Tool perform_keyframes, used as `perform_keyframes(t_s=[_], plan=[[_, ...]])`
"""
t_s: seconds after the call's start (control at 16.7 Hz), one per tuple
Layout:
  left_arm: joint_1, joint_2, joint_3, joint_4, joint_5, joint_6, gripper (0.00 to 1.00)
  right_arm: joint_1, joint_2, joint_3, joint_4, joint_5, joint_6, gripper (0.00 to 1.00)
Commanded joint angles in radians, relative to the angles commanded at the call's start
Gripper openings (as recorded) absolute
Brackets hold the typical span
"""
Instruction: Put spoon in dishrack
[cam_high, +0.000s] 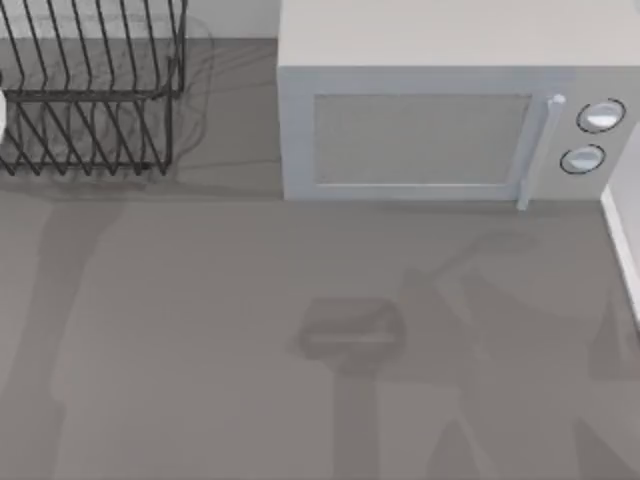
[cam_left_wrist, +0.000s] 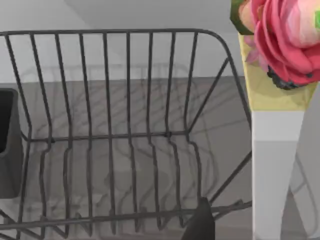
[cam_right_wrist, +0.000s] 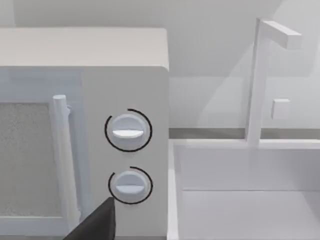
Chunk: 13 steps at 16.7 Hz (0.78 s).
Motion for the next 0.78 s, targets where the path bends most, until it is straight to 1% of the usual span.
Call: perform_keyframes(t_s=[0.18,0.36,0.54,0.78], plan=[[0.103,-0.176,-0.135,0.233,0.036,0.012,0.00,0.000,0.000,0.000,0.000,0.000,0.000,1.00],[0.180,-0.313,-0.231,0.386,0.064,0.018,0.00,0.000,0.000,0.000,0.000,0.000,0.000,1.00],[0.214,-0.371,-0.271,0.445,0.076,0.020,0.00,0.000,0.000,0.000,0.000,0.000,0.000,1.00],[0.211,-0.368,-0.267,0.442,0.074,0.022,0.00,0.000,0.000,0.000,0.000,0.000,0.000,1.00]])
